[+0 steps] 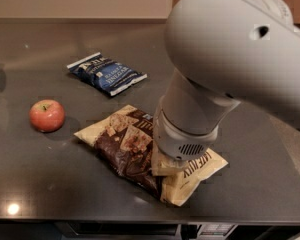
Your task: Pick brown chip bag
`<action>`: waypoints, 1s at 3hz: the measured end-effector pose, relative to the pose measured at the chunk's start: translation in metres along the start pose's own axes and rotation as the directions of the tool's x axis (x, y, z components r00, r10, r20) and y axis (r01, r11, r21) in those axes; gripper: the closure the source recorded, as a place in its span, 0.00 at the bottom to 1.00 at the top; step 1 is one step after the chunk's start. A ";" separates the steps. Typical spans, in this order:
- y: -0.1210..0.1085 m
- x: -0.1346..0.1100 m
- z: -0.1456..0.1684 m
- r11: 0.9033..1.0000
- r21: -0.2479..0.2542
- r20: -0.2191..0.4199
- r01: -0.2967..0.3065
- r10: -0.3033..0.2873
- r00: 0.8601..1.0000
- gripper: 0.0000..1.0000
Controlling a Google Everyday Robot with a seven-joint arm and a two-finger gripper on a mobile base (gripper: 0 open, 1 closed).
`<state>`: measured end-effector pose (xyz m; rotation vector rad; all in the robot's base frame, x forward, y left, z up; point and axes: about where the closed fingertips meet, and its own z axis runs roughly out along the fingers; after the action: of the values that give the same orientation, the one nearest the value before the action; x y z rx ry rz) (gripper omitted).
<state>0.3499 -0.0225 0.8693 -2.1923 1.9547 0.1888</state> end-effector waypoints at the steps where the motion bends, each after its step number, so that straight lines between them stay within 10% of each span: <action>1: -0.011 0.004 -0.010 1.000 0.019 0.002 -0.007 0.007 1.000 1.00; 3: -0.057 0.029 -0.057 0.992 0.125 0.015 -0.024 0.023 1.000 1.00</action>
Offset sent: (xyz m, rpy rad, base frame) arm 0.0669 -0.0389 0.0439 0.0241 -0.0943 -0.0647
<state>0.4081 -0.0579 0.9221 -2.0843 1.9302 0.0817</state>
